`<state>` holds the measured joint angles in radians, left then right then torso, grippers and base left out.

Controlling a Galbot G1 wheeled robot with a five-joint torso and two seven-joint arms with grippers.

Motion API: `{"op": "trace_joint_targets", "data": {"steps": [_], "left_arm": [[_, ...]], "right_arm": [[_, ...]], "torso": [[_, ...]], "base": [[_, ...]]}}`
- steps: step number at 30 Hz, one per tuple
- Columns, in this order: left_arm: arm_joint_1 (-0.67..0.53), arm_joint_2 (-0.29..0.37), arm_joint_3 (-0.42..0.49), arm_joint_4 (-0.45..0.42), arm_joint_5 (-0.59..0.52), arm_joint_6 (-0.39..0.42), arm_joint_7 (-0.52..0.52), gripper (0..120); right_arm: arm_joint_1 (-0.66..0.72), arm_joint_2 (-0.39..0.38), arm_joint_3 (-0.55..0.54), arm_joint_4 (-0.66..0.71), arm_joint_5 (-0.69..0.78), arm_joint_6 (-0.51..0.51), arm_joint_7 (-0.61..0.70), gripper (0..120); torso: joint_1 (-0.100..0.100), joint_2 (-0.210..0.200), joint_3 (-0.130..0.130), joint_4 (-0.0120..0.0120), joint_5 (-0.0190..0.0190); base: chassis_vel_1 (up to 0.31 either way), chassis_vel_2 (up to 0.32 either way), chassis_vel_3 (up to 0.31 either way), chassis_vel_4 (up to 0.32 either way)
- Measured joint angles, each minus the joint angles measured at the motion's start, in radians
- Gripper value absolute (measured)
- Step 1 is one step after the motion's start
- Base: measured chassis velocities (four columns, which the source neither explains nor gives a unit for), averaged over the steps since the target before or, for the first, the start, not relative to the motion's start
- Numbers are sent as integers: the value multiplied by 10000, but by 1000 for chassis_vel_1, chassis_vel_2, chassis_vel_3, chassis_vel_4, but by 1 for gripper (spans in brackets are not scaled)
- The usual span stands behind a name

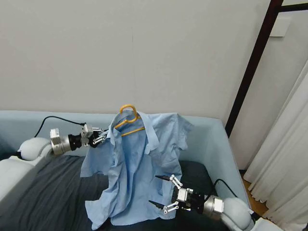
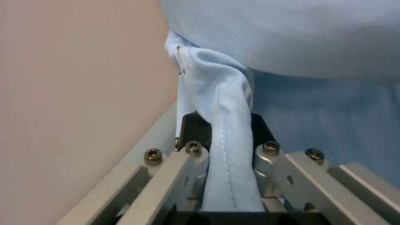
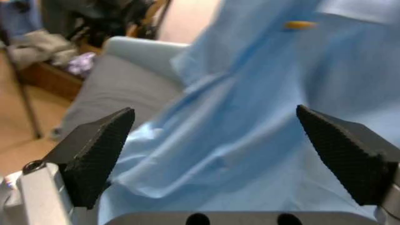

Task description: Pick up the clothes from the sofa and hang them on the clothes hanger.

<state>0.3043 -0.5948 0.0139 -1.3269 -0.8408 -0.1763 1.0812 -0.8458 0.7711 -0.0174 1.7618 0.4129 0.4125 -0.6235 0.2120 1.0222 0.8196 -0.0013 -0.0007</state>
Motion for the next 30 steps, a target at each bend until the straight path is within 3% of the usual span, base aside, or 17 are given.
{"op": "trace_joint_targets", "data": {"steps": [6,11,22,30], "left_arm": [[-2209,12,831,758,-420,701,1329,7],[-3380,44,1387,1216,-419,878,1795,7],[-2399,251,989,713,78,886,1972,7],[-1731,255,757,437,428,803,2045,7]], "right_arm": [[482,-589,736,623,1494,-383,-105,100],[482,-828,984,1094,2188,-420,163,100],[1207,-1251,730,1566,1870,-1101,2371,100],[2604,-1554,-136,1171,1244,-1458,2543,100]], "torso": [[0,-1,-1,-2,0],[1,0,0,-1,4],[0,0,0,1,-1],[0,-1,1,1,-1]], "base": [[0,0,0,0],[0,0,0,0],[0,0,0,0],[0,0,0,0]]}}
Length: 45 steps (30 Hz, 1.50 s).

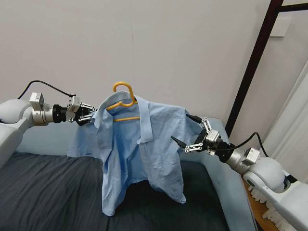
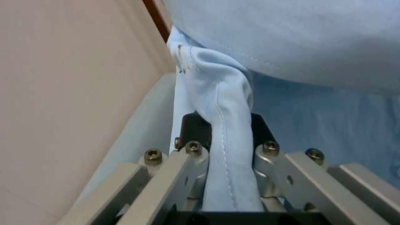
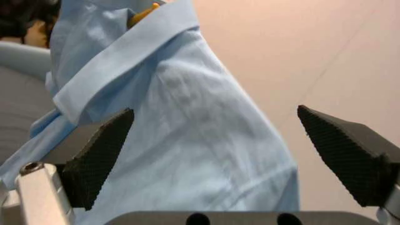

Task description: Pick up the clothes from the sofa and hang them on the clothes hanger.

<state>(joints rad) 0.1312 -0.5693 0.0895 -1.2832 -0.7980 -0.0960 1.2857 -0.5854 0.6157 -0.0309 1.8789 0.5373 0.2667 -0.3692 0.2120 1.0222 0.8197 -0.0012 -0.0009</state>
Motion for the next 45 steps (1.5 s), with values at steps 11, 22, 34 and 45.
{"op": "trace_joint_targets", "data": {"steps": [11,22,34,45], "left_arm": [[376,-717,284,-105,781,-269,48,7],[711,-1067,358,-97,1156,-528,122,7],[565,-1488,544,322,1446,-1030,242,7],[362,-1737,714,286,1639,-1291,230,7]], "right_arm": [[2319,-102,-2022,-1165,1111,-911,-2672,100],[3456,195,-3030,-2105,1993,-1491,-3686,100],[3787,468,-2971,-2806,1197,-2508,-6041,58],[3718,263,-2730,-2769,1565,-2857,-6614,18]], "torso": [[0,0,0,-3,3],[0,2,0,0,1],[0,1,-1,0,1],[0,1,-1,-1,1]], "base": [[0,0,0,0],[0,0,0,0],[0,0,0,0],[0,0,0,0]]}}
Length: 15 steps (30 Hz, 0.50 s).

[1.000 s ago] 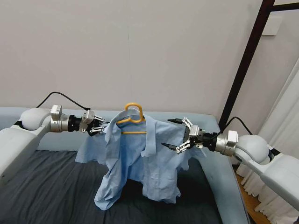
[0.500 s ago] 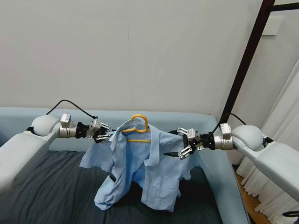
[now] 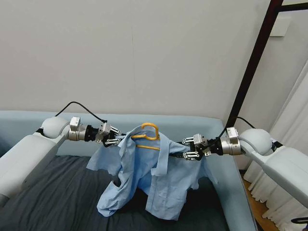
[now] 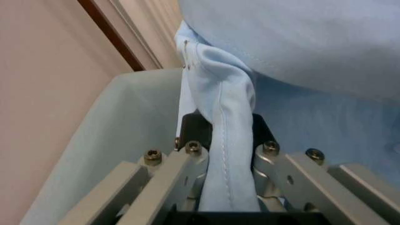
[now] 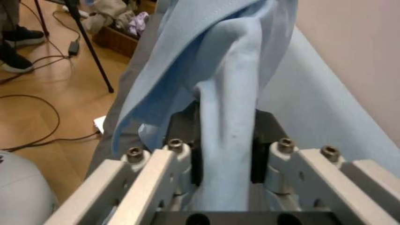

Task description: Pick up the clothes from the sofa and hang them on the clothes hanger.

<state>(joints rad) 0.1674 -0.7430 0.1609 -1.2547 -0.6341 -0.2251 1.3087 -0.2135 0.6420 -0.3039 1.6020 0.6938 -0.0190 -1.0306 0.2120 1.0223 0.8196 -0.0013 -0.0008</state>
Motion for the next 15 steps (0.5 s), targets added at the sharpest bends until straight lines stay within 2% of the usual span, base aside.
{"op": "trace_joint_targets", "data": {"steps": [3,9,11,13,15], "left_arm": [[1,-8,8,-65,34,-100,-21,7],[58,43,10,-86,-29,-549,-218,10],[130,124,-116,-43,-25,-768,-319,15],[309,240,-302,-95,-42,-1150,-525,28],[379,292,-350,-115,-62,-1255,-608,32]], "right_arm": [[42,-57,85,6,47,-218,-312,8],[164,-122,125,39,75,-511,-644,8],[192,-189,131,32,103,-656,-694,8],[269,-229,118,6,389,-820,-685,8],[293,-241,108,-4,489,-872,-666,8]], "torso": [[0,0,0,0,0],[0,0,0,-1,0],[0,0,0,-1,-3],[-1,0,0,0,0],[0,0,0,1,-1]], "base": [[0,0,0,0],[0,0,0,0],[0,0,0,0],[0,0,0,0],[0,0,0,0]]}}
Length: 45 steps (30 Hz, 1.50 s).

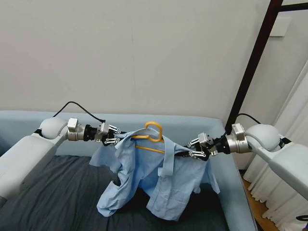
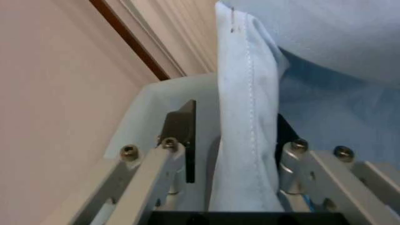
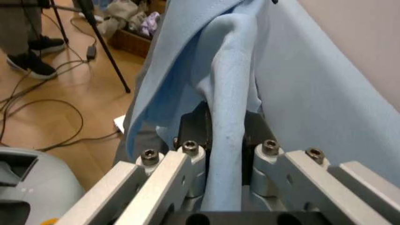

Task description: Pick up the clothes from the sofa and hang them on the clothes hanger.

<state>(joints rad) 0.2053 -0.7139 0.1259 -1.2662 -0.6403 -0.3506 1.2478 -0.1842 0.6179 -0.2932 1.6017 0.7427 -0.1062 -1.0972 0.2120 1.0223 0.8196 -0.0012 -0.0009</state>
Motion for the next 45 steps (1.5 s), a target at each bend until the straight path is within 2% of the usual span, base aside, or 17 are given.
{"op": "trace_joint_targets", "data": {"steps": [4,6,13,18,22,25,26,27,28,31,32,36,37,41,45], "left_arm": [[598,358,-551,-208,-629,-503,-729,52],[727,423,-668,-278,-814,-525,-882,54],[2162,790,-1688,-1010,-2418,-750,-2302,81],[3059,988,-2369,-1542,-3071,-806,-2567,98],[3581,1032,-2570,-1848,-3202,-919,-2836,100],[4378,954,-2885,-2449,-3336,-970,-3859,100],[4378,954,-2885,-2449,-3336,-970,-3859,100],[4623,939,-2951,-2643,-3396,-963,-4253,100],[5433,838,-3154,-3314,-3565,-871,-5520,100],[6474,418,-3351,-4413,-3145,-706,-7392,100],[6474,418,-3351,-4413,-3145,-706,-7392,100],[7086,-9,-3348,-5571,-2420,-247,-9306,100],[7086,-9,-3348,-5571,-2420,-247,-9306,100],[7202,-141,-3327,-5902,-1993,10,-10708,100],[7151,-153,-3302,-5856,-1747,83,-11028,100]], "right_arm": [[346,-122,-138,-47,636,-260,269,8],[436,-172,-202,-38,711,-295,382,8],[754,-502,-424,122,1527,-488,1597,7],[740,-627,-358,195,1761,-556,2140,7],[741,-731,-246,302,2258,-625,2493,7],[889,-852,-193,448,2722,-699,2997,7],[889,-852,-193,448,2722,-699,2997,7],[939,-871,-192,480,2767,-725,3084,7],[1089,-924,-192,586,2859,-850,3302,7],[1319,-966,-219,680,2833,-908,3366,7],[1319,-966,-219,680,2833,-908,3366,7],[1423,-935,-329,713,2507,-907,3357,7],[1423,-935,-329,713,2507,-907,3357,7],[1403,-863,-350,748,2273,-889,3339,7],[1308,-818,-361,754,2140,-863,3263,7]], "torso": [[0,0,0,0,-1],[0,0,0,0,-1],[0,0,0,0,-2],[-1,0,0,0,3],[-1,0,0,1,0],[0,0,0,-5,2],[0,0,0,-5,2],[0,0,0,-6,3],[-1,0,0,0,1],[-1,1,0,2,-3],[-1,1,0,2,-3],[-1,1,0,-4,2],[-1,1,0,-4,2],[-1,0,0,0,2],[-1,0,0,0,2]], "base": [[0,0,0,0],[0,0,0,0],[0,0,0,0],[0,0,0,0],[0,0,0,0],[0,0,0,0],[0,0,0,0],[0,0,0,0],[0,0,0,0],[0,0,0,0],[0,0,0,0],[0,0,0,0],[0,0,0,0],[0,0,0,0],[0,0,0,0]]}}
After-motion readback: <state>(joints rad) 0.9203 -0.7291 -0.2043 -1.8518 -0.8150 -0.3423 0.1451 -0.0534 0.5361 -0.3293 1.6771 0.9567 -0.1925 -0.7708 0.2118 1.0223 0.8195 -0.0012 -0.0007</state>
